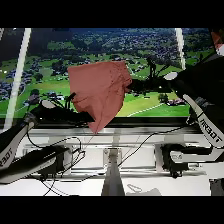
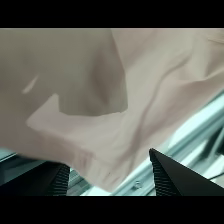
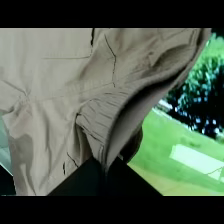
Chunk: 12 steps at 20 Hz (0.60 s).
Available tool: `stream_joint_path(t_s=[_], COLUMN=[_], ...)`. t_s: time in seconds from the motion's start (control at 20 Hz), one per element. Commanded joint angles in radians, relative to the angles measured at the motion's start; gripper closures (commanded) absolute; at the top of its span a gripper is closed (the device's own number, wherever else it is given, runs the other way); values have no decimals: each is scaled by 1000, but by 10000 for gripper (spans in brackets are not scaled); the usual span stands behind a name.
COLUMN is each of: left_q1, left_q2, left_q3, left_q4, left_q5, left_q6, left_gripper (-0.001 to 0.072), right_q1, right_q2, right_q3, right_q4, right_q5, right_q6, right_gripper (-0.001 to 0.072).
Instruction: Fold the clothes and pants, and hang the long-sleeved shirts on hangers.
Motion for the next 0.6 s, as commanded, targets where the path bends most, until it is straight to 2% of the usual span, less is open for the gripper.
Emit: stream_joint_path(t_s=[0.0, 0.2, 0.25, 0.3, 0.45, 0.55], left_q1=[-42, -112, -121, -121, -113, -94], left_q2=[-61, -72, -72, -72, -71, -67], left_q3=[-1, -1, -1, 0, 14, 56], left_q4=[-72, -73, -72, -73, -72, -72], left_q5=[8, 8, 10, 13, 14, -13], left_q6=[47, 82, 96, 99, 100, 129], left_gripper=[124, 134, 256, 431, 694, 696], right_q1=[7, 7, 7, 7, 7, 7], right_q2=[1, 1, 1, 1, 2, 8], right_q3=[1, 1, 1, 1, 40, 121], right_q4=[6, 6, 6, 6, -52, -168], right_q5=[-12, -12, -12, -12, 40, 119], right_q6=[0, 0, 0, 0, -3, -3], right_gripper=[690, 690, 690, 689, 690, 690])
